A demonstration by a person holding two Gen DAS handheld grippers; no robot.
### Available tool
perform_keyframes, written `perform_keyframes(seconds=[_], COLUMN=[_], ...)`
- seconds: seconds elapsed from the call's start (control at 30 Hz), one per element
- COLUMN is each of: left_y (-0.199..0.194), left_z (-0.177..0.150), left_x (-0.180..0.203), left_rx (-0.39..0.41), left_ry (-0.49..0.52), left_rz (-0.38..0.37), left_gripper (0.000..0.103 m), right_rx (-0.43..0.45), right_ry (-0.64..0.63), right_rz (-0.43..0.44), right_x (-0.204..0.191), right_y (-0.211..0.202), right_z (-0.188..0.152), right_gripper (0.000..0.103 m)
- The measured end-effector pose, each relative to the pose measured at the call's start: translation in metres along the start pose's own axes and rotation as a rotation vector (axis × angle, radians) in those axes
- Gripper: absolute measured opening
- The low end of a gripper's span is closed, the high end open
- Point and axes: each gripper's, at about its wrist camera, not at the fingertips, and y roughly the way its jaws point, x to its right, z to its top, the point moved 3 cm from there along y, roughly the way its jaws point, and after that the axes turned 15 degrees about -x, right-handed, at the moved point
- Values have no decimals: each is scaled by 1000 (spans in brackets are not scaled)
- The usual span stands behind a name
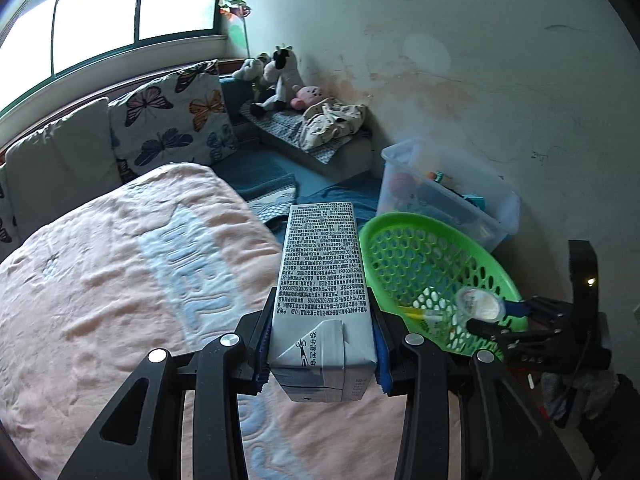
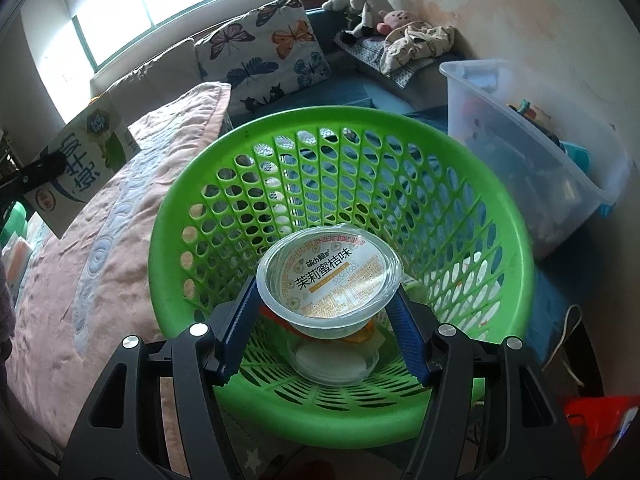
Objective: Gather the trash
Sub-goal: 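Carry both items over the basket while the right tool releases the yogurt cup inside, then lower the left tool into the basket and open it to drop the milk carton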
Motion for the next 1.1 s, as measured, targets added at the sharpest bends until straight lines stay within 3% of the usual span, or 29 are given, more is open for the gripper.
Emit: perform_keyframes(seconds=[0.6, 1.1], left_y=[12, 38], left_z=[17, 23], left_x=[50, 93], left_rx=[-7, -51], left_ry=[76, 110], left_rz=[-40, -72], left_gripper=[39, 39], right_rx=[0, 59], right_ry=[8, 17], right_rz=[12, 22], right_x=[7, 17], right_y=[-1, -33], right_z=[-4, -19], right_gripper=[66, 68])
